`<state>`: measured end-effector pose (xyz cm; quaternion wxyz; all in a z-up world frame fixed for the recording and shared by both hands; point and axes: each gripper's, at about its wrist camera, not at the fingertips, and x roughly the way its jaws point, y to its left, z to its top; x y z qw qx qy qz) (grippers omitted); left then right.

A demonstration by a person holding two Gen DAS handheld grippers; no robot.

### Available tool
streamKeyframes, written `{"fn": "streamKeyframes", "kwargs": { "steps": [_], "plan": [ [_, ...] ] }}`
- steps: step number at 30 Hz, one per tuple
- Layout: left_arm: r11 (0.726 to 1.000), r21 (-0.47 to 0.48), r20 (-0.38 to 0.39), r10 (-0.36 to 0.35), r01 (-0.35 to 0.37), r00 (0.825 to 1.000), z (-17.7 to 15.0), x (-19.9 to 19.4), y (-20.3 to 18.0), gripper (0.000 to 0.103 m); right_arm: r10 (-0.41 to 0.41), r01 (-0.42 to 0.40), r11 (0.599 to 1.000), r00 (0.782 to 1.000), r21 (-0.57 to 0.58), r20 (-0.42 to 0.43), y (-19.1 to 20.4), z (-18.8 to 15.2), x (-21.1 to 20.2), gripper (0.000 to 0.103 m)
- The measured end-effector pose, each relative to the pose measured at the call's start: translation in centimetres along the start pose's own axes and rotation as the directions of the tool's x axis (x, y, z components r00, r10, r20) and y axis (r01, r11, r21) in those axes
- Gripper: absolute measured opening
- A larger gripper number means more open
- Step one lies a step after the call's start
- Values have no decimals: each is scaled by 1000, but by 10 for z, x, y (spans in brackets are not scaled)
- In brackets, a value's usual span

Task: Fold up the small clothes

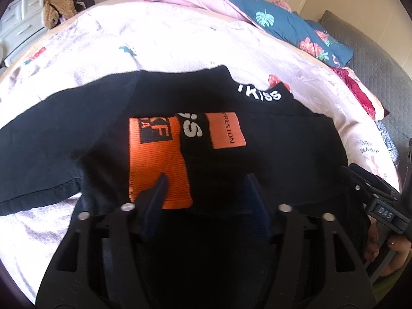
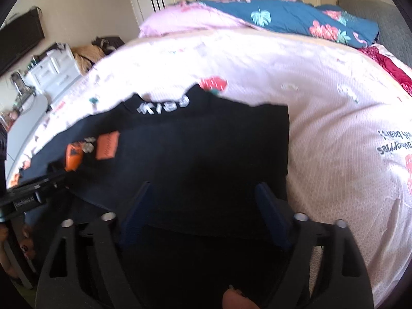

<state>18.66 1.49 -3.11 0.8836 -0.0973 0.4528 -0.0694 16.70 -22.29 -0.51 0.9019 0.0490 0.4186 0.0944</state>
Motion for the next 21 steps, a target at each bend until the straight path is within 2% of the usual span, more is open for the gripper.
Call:
{"fn": "streamKeyframes", "kwargs": {
  "steps": [2,3,7,11,15,21],
  "plan": [
    [1000,-9,21,12,-12,1000,0,-7,1,71,14,-14,1000,999,1,31,4,2,-6,94],
    [1000,-11,28,17,-17,999,0,-10,2,73,24,-24,1000,999,-3,45,5,3,-9,96],
    [998,-34,52,53,-52,997,1,-19,8,92,45,-44,999,996,-12,79,13,6,-17,98],
    [995,-73,73,69,-64,995,1,-28,18,93,44,-41,999,993,-33,106,23,5,-24,99],
    [987,-96,95,138,-129,986,-1,-37,27,94,27,-13,995,990,-99,138,44,3,-29,99],
    [976,-142,118,183,-165,976,-3,-52,47,94,40,-15,988,987,-156,155,71,1,-34,99]
  ]
}}
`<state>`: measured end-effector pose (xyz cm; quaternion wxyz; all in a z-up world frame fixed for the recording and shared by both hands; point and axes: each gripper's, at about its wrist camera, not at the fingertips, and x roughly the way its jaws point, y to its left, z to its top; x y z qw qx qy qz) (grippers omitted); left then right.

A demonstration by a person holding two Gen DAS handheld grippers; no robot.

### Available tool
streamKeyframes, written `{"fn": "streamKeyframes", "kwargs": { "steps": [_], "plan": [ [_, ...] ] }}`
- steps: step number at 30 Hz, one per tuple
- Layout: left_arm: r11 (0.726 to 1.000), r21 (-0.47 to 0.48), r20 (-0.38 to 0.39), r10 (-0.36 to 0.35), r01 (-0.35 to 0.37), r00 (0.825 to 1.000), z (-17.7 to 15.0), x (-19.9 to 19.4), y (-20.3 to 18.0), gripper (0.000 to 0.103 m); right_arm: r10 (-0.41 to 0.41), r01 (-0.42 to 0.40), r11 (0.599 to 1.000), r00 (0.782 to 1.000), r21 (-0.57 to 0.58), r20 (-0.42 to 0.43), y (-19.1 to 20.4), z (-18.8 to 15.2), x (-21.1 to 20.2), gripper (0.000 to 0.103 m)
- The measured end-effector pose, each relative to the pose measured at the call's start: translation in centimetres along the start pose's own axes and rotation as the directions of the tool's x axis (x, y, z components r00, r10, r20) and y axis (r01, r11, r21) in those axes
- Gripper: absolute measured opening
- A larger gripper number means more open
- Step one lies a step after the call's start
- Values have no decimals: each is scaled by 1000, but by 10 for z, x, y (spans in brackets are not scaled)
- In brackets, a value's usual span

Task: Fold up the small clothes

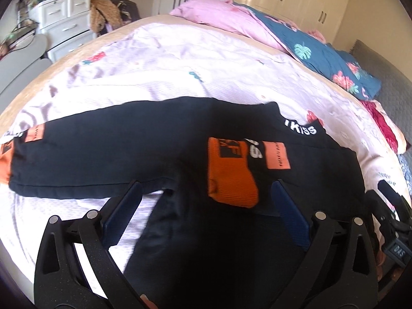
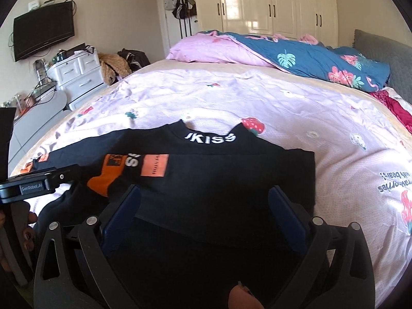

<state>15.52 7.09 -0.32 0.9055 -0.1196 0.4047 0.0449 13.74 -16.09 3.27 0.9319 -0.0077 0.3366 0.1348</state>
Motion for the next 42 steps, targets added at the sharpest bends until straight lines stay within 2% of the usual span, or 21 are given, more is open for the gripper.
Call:
{"fn": "streamKeyframes", "kwargs": {
  "steps": [20,32,37,42],
  "plan": [
    [978,-169,58,133,-122,989,13,-23,73,94,42,-43,995,999,-94,-5,72,17,6,99],
    [935,-290,63,231,-203,971,17,-31,122,94,96,-97,983,995,-154,-11,119,29,17,99],
    [898,-352,70,306,-264,949,18,-36,144,94,124,-125,978,992,-164,-19,140,36,23,99],
    [858,-431,62,337,-280,939,15,-41,168,94,140,-142,974,990,-178,-22,157,40,27,99]
  ]
}}
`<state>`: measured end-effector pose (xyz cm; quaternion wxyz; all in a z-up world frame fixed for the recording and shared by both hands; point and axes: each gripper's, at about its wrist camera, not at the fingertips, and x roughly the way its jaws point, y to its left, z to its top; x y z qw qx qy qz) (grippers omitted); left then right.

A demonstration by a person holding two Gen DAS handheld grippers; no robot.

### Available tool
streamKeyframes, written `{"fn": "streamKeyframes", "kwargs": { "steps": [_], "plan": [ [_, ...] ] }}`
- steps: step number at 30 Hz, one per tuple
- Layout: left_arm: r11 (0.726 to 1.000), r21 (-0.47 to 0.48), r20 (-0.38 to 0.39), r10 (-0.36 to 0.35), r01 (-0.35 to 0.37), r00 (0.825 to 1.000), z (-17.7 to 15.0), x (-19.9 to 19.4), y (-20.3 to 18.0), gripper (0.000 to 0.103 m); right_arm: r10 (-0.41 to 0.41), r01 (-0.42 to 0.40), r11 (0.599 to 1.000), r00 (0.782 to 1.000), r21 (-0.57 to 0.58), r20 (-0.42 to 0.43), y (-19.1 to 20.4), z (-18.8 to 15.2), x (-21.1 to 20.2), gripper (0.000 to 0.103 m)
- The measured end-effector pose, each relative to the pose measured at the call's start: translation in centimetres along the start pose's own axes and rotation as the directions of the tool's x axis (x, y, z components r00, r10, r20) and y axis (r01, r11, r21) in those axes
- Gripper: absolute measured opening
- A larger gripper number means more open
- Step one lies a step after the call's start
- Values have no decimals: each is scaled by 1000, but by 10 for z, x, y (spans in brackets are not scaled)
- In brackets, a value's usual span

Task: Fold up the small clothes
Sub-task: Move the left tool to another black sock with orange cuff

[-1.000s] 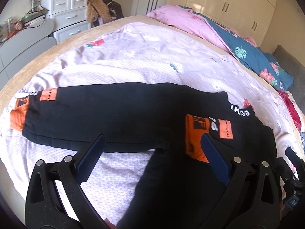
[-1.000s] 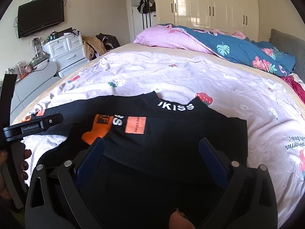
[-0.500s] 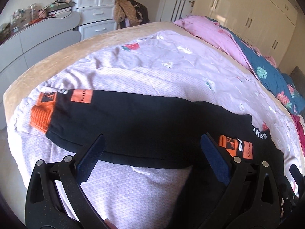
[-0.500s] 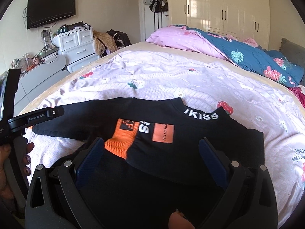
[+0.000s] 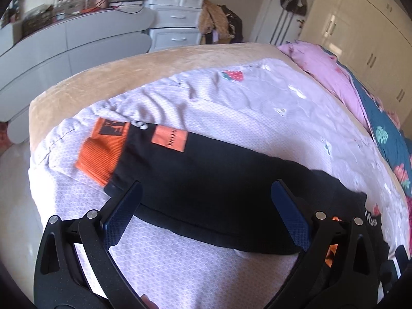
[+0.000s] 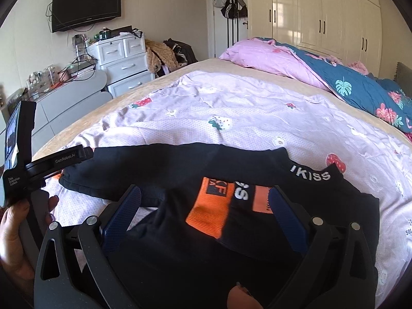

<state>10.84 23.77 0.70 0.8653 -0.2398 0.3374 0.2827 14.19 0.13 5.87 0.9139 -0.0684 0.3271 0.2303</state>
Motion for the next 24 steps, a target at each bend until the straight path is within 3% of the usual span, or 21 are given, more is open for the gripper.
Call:
{"fn": "streamKeyframes", "kwargs": {
  "steps": [15,24],
  "plan": [
    [989,-120,-17,79,-80,997,11,9,43,94,84,-84,993,996,-81,-9,48,21,15,99],
    [980,-174,-67,87,-98,994,13,23,61,94,114,-114,987,993,-109,-12,69,27,21,99]
  ]
}}
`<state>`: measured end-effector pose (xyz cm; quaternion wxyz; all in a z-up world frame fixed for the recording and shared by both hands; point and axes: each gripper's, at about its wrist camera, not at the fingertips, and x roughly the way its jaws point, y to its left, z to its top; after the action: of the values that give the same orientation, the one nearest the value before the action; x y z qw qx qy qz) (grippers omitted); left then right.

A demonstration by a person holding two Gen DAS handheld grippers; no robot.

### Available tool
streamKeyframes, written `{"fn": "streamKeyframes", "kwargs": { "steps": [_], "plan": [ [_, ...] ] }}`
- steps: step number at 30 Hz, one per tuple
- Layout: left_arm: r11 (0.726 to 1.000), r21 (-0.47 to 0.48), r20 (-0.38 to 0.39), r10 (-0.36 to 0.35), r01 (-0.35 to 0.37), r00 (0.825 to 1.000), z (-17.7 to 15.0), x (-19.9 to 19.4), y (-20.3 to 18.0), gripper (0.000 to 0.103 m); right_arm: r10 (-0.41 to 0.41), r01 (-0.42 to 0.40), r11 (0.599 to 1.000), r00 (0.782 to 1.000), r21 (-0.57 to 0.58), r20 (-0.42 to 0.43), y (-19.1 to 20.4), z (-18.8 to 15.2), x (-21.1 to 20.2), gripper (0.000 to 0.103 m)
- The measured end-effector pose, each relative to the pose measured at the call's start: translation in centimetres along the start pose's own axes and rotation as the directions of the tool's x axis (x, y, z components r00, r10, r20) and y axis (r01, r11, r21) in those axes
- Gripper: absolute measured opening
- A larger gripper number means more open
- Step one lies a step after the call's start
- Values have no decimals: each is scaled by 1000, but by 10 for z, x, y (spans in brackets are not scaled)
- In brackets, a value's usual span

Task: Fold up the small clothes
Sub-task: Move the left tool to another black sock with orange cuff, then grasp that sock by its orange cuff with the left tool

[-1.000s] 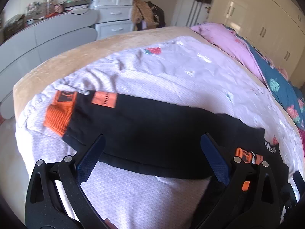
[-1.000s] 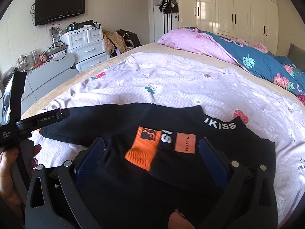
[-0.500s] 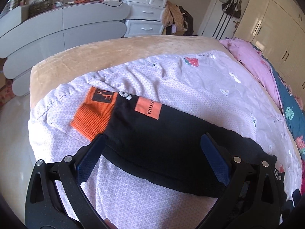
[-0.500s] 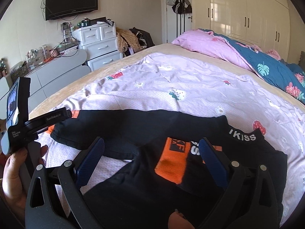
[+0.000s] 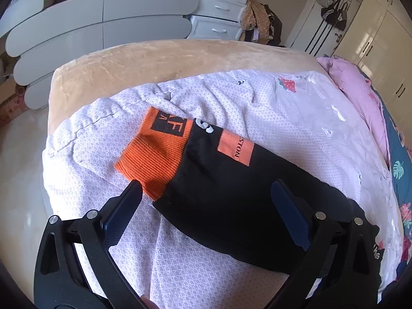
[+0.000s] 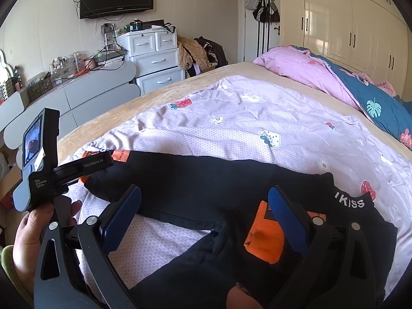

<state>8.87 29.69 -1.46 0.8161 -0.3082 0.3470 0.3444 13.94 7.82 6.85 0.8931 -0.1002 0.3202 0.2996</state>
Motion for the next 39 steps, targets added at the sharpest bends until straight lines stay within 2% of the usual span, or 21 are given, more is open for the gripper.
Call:
{"fn": "streamKeyframes", "kwargs": {
  "steps": [12,19,21,22,23,26,31,35,39],
  "plan": [
    [997,-76,-89,0,-7,996,3,28,19,94,23,-23,1000,999,-1,-23,6,-8,11,99],
    [996,-90,-48,-22,18,999,14,32,20,92,19,-18,999,999,33,-43,-1,-20,16,99],
    [994,-101,-11,-35,34,999,17,26,23,64,19,-17,999,999,46,-45,-5,-23,15,99],
    [994,-99,11,-36,37,999,18,22,25,39,14,-11,999,999,53,-46,-7,-25,14,98],
    [995,-96,26,-39,41,999,19,19,26,23,8,-6,998,999,58,-45,-9,-27,13,98],
    [992,-81,46,-97,101,994,20,12,24,9,-17,21,997,999,78,-46,-18,-34,8,98],
    [980,-15,95,-197,199,976,21,-10,8,8,-33,38,989,999,143,-38,-39,-46,-5,98],
    [970,-1,110,-242,243,964,21,-21,3,7,-45,52,979,998,197,-40,-55,-53,-12,98],
    [950,27,126,-313,312,941,19,-36,-6,7,-59,67,969,997,236,-38,-68,-60,-21,99]
  ]
}}
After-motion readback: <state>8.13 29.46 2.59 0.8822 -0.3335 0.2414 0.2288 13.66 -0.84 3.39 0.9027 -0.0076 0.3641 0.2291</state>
